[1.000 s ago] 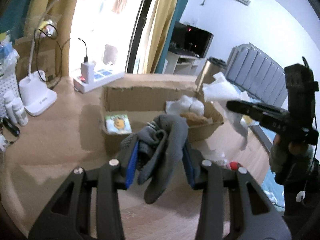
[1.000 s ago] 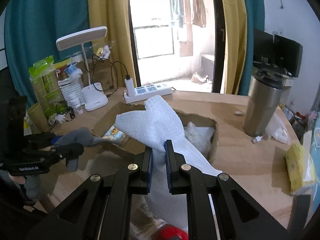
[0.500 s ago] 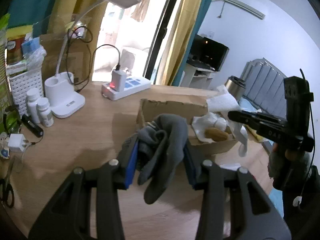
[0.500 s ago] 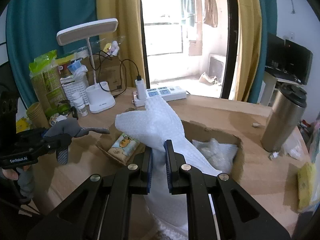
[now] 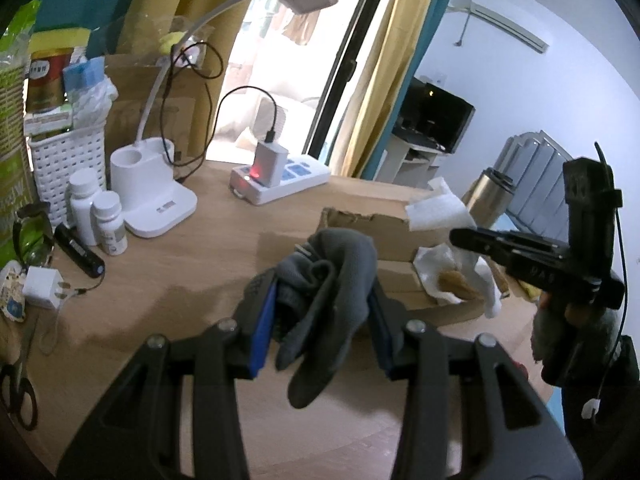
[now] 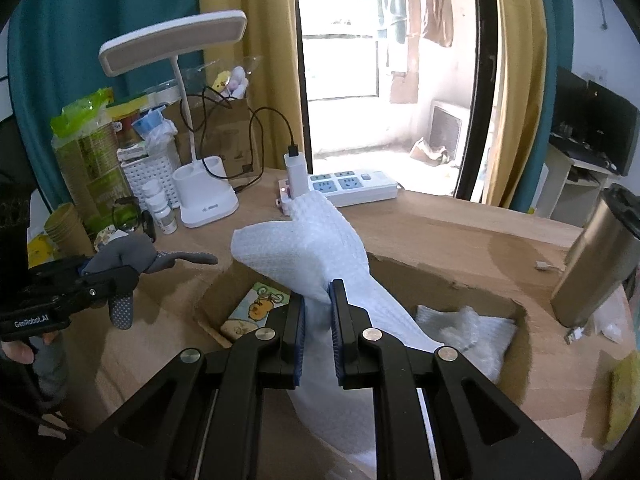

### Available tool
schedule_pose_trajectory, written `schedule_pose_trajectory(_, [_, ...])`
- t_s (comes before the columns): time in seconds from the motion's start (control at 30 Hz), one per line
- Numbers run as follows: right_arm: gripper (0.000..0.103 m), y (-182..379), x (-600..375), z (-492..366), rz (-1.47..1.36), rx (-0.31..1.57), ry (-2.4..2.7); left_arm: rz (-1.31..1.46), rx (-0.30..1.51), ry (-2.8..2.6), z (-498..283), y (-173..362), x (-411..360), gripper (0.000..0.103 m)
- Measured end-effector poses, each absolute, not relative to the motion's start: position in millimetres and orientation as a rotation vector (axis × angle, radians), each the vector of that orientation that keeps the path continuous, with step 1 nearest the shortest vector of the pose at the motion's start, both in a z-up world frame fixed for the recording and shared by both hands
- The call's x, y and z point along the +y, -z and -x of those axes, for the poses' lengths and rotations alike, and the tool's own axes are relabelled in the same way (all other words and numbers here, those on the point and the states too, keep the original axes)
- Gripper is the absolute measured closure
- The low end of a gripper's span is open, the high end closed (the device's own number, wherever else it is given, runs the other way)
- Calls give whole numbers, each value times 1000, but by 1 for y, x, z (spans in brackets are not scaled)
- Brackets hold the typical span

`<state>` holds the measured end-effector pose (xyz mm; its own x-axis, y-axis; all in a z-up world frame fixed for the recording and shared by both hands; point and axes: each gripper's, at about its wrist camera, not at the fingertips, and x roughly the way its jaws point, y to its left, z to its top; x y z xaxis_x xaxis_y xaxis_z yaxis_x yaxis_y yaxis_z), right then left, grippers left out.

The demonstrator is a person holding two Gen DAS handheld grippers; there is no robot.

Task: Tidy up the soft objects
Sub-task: 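Carry the socks and sheet over the box while the right tool releases the sheet inside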

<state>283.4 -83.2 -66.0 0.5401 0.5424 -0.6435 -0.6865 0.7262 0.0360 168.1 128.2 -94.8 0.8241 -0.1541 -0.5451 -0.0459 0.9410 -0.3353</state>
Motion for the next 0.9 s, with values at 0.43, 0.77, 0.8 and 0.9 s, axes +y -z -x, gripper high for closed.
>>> schedule_pose_trajectory(0.43, [84,78,-55,-301,257,715,-756,374,620,50,-181,104,137,59])
schedule_pose_trajectory(0.77, [61,74,-62,-300,235,706,-758,367,622,48,-185,103,131,59])
schedule_pose_trajectory(0.8, [61,73,-65,-299,231,703,-757,365,622,49,-185,103,130,59])
schedule_pose_trajectory(0.9, [61,70,-76,-296,219,692,-749,354,617,54,-185,99,124,58])
